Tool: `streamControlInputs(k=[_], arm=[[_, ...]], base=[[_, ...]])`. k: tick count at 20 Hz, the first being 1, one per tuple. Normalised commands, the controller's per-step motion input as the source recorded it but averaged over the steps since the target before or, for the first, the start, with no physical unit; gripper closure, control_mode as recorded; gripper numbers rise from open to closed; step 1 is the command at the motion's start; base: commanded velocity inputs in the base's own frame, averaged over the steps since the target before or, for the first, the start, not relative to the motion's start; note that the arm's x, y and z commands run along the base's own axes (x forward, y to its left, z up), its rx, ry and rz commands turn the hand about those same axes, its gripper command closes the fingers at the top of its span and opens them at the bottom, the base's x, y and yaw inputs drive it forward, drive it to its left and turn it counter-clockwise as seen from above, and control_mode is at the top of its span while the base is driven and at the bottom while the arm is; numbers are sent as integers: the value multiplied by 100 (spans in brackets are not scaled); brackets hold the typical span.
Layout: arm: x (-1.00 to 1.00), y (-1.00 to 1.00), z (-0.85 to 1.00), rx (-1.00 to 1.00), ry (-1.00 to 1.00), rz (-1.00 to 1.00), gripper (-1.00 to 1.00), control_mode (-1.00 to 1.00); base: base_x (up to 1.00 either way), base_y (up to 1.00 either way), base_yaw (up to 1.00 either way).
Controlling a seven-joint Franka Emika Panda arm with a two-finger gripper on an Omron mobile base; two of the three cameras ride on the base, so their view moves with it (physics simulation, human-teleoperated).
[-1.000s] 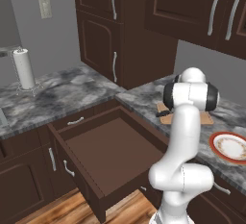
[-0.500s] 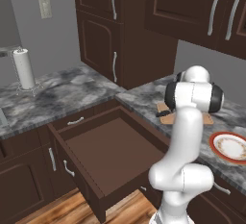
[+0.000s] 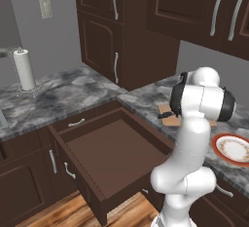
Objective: Pick up the knife from the drawer and place it on the cutting board. Then place the meat from the plate to the cutting board.
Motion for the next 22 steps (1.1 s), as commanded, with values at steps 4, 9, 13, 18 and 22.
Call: streamControlInputs(k=[4,9,13,18,22], arm=[[-53,16,33,0,0,0,-100,-100],[-58,18,29,0,0,0,-100,-100],[-58,20,25,0,0,0,-100,-100],[-60,23,28,0,0,0,-100,-100],[-63,34,27,0,0,0,-100,-100]], base=[[0,0,0],[0,0,0],[0,0,0],[0,0,0],[0,0,0]])
